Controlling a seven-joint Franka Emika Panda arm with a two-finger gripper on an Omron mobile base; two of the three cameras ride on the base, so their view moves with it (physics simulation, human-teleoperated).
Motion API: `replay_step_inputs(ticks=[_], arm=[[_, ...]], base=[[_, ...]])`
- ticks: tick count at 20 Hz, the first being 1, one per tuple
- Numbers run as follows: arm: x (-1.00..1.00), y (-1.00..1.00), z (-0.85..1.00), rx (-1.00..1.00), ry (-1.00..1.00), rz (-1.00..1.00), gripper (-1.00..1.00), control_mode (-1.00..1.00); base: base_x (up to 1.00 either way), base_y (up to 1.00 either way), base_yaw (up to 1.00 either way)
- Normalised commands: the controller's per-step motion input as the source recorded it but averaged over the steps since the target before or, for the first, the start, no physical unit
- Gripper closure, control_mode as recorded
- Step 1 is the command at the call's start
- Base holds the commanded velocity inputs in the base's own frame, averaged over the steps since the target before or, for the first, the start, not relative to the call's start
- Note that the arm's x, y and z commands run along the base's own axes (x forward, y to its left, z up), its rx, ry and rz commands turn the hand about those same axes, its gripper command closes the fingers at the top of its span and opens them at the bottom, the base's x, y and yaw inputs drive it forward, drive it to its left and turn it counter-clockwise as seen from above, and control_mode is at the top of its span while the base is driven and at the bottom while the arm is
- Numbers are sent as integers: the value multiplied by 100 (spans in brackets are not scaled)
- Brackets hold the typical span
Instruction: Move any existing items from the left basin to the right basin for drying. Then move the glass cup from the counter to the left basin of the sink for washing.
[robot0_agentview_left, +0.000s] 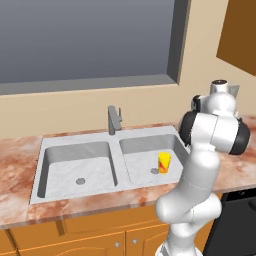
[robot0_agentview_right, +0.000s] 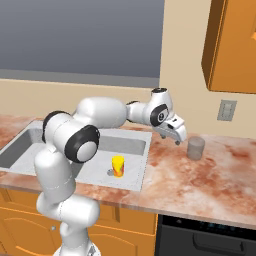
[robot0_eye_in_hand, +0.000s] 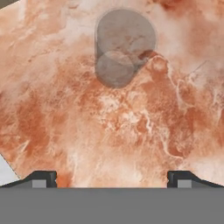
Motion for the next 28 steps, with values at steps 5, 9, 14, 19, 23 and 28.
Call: replay_step_inputs(ticks=[5, 9, 14, 19, 23, 28], arm=[[24, -18, 2, 0, 0, 0, -100, -100], [11, -24, 3, 0, 0, 0, -100, -100], [20, -19, 0, 0, 0, 0, -100, -100], [31, -5, -5, 0, 0, 4, -100, -100], [19, -17, -1, 0, -3, 6, -100, -100], [4, -23, -8, 0, -6, 5, -100, -100]], base=[[0, 0, 0], [0, 0, 0], [0, 0, 0], [0, 0, 0], [0, 0, 0], [0, 0, 0]])
